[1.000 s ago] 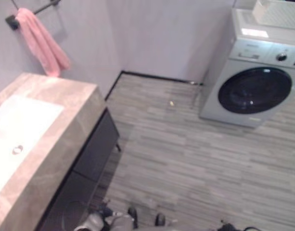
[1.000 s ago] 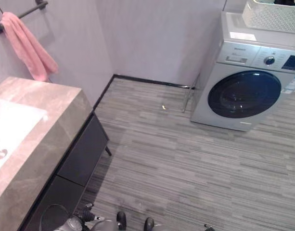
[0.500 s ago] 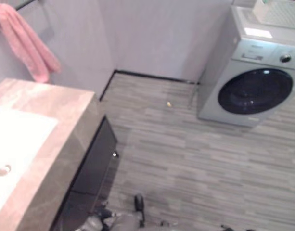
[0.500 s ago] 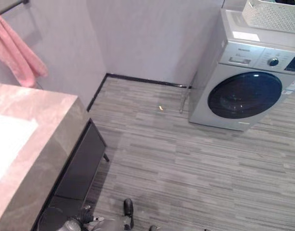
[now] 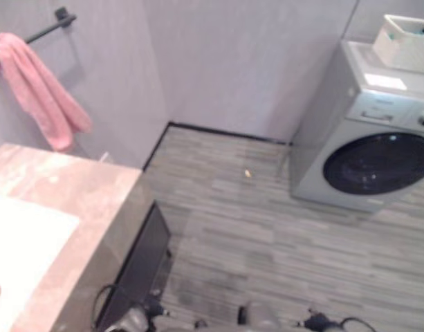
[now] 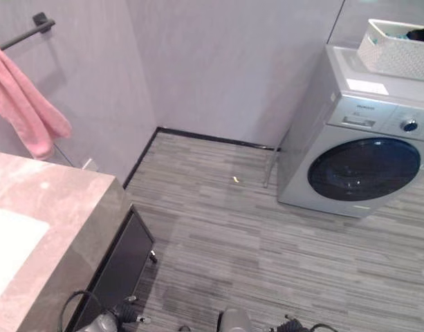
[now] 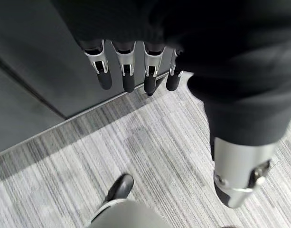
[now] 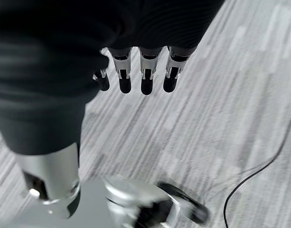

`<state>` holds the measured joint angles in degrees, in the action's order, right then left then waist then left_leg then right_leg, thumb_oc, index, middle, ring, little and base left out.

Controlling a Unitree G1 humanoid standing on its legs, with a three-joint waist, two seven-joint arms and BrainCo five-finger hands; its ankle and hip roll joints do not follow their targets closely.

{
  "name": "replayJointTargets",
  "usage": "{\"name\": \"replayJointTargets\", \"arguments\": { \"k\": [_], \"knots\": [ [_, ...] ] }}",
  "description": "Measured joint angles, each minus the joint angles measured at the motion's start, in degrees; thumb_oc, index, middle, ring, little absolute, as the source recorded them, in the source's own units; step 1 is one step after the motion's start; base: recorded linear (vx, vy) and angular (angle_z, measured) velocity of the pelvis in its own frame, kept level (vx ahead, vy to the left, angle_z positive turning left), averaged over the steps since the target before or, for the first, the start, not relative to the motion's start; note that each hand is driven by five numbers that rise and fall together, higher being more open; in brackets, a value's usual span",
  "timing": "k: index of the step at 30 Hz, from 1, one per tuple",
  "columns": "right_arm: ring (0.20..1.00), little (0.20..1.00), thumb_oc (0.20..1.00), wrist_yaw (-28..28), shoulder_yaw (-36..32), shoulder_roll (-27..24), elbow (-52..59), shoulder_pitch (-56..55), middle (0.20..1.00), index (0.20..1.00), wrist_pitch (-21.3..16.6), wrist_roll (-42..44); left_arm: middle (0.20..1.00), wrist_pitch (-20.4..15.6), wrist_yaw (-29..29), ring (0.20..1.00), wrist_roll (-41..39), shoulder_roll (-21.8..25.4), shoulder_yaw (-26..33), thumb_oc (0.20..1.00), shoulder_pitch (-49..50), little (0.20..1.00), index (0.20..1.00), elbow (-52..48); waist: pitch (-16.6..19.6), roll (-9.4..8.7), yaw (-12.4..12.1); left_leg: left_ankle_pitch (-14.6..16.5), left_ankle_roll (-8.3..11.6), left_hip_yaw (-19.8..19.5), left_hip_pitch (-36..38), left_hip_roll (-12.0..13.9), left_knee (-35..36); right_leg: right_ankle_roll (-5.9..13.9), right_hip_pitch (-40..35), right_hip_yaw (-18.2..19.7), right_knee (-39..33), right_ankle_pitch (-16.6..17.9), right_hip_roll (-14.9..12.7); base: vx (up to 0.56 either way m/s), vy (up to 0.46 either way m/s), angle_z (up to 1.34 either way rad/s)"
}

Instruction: Put brush and paste in cup on sink, flatten towel.

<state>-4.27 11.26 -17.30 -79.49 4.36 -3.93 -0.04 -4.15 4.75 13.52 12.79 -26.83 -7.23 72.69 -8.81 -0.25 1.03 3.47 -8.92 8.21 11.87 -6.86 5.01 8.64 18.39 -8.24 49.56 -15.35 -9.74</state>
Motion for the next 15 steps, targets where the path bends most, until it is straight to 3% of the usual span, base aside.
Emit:
{"name": "replayJointTargets", "arguments": {
  "k": [1,2,4,5,6,7,10,11,13,14,15],
  "knots": [
    [1.000,1.000,1.000,0.0,0.0,-0.3,0.0,-0.1,1.000,1.000,0.0,0.0,1.000,0.0,0.0,1.000,0.0,-0.3,-0.1,1.000,0.0,1.000,1.000,0.0,-0.1,1.07,0.0,0.6,1.09,-0.1,0.3,1.0,0.0,-1.47,0.0,-1.4,-5.1,0.2,0.5,0.16,-0.027,0.09],
    [1.000,1.000,1.000,0.1,0.0,-0.4,0.0,-0.5,1.000,1.000,0.0,0.0,1.000,0.0,0.0,1.000,0.0,0.0,-0.1,1.000,0.5,1.000,1.000,0.0,0.1,1.46,-0.2,1.8,3.13,0.0,1.1,2.2,-0.3,-4.41,-0.2,-2.4,-15.6,3.8,1.1,0.16,-0.024,-0.02],
    [1.000,1.000,1.000,0.1,0.0,-0.3,0.4,-0.3,1.000,1.000,-0.2,0.1,1.000,0.4,0.0,1.000,0.0,0.9,-0.2,1.000,1.0,1.000,1.000,0.3,0.2,0.84,-0.4,3.6,5.45,0.0,1.9,3.3,-0.3,-6.69,-0.4,1.9,-26.1,6.9,4.3,0.20,-0.051,-0.11],
    [1.000,1.000,1.000,-0.1,-0.1,-0.6,0.5,-1.4,1.000,1.000,-0.2,0.1,1.000,0.7,0.0,1.000,0.1,0.9,-1.2,1.000,1.1,1.000,1.000,0.3,0.5,1.01,-0.2,4.7,7.14,-0.1,2.3,4.5,-1.3,-9.72,-2.7,2.6,-29.5,12.5,6.3,0.22,-0.062,-0.07],
    [1.000,1.000,1.000,-0.1,-0.1,-1.1,0.5,-1.9,1.000,1.000,-0.2,0.1,1.000,0.5,-0.1,1.000,0.2,0.5,-1.8,1.000,1.2,1.000,1.000,0.4,0.9,2.15,-0.5,5.5,8.12,0.2,1.9,5.8,-1.7,-9.67,-4.3,2.6,-32.2,12.9,7.9,0.24,-0.087,-0.15],
    [1.000,1.000,1.000,-0.2,0.0,-1.6,0.3,-2.0,1.000,1.000,-0.1,0.1,1.000,0.3,0.0,1.000,0.5,-0.1,-1.6,1.000,1.1,1.000,1.000,0.6,1.3,3.23,-1.1,6.3,8.60,0.7,2.0,7.6,-2.9,-11.00,-7.2,2.5,-36.9,14.6,10.1,0.20,-0.103,-0.25],
    [1.000,1.000,1.000,-0.1,0.0,-2.4,0.6,-2.2,1.000,1.000,-0.2,0.1,1.000,-0.5,0.0,1.000,0.5,-0.7,-1.1,1.000,-0.4,1.000,1.000,0.8,1.2,3.16,-0.5,6.6,9.10,0.1,0.1,9.5,-6.5,-11.63,-9.1,2.2,-38.9,14.8,11.6,0.43,-0.257,0.01],
    [1.000,1.000,1.000,-0.1,0.0,-2.5,0.0,-2.6,1.000,1.000,-0.2,0.1,1.000,-0.5,0.0,1.000,0.5,-1.0,-1.0,1.000,-1.3,1.000,1.000,1.3,1.5,3.71,-0.2,7.2,10.14,-1.6,0.4,10.2,-6.6,-11.46,-9.5,1.9,-38.5,13.8,12.2,0.32,-0.220,0.32],
    [1.000,1.000,1.000,0.5,-0.1,-2.5,-0.7,-4.1,1.000,1.000,0.0,0.1,1.000,-0.5,0.1,1.000,0.4,-1.3,-1.1,1.000,-2.3,1.000,1.000,2.2,1.3,3.28,0.2,7.2,10.69,-3.3,0.1,11.2,-8.8,-12.14,-10.4,2.0,-37.6,12.5,12.8,0.52,-0.383,0.34],
    [1.000,1.000,1.000,0.8,-0.1,-2.4,-0.6,-3.8,1.000,1.000,0.1,0.1,1.000,-0.6,0.1,1.000,0.3,-1.4,-0.6,1.000,-2.2,1.000,1.000,2.9,1.4,3.13,0.0,7.2,10.73,-4.2,-0.1,11.4,-9.8,-11.18,-10.9,2.6,-37.7,10.9,13.3,0.54,-0.453,0.45],
    [1.000,1.000,1.000,1.2,0.2,-2.0,-0.6,-4.8,1.000,1.000,0.1,0.1,1.000,-0.5,0.1,1.000,-0.1,-1.4,1.1,1.000,-2.3,1.000,1.000,3.5,1.4,2.16,0.3,6.9,11.42,-5.2,-1.4,11.3,-12.6,-11.43,-12.3,3.2,-39.3,10.8,13.2,0.26,-0.240,0.47]
  ]
}}
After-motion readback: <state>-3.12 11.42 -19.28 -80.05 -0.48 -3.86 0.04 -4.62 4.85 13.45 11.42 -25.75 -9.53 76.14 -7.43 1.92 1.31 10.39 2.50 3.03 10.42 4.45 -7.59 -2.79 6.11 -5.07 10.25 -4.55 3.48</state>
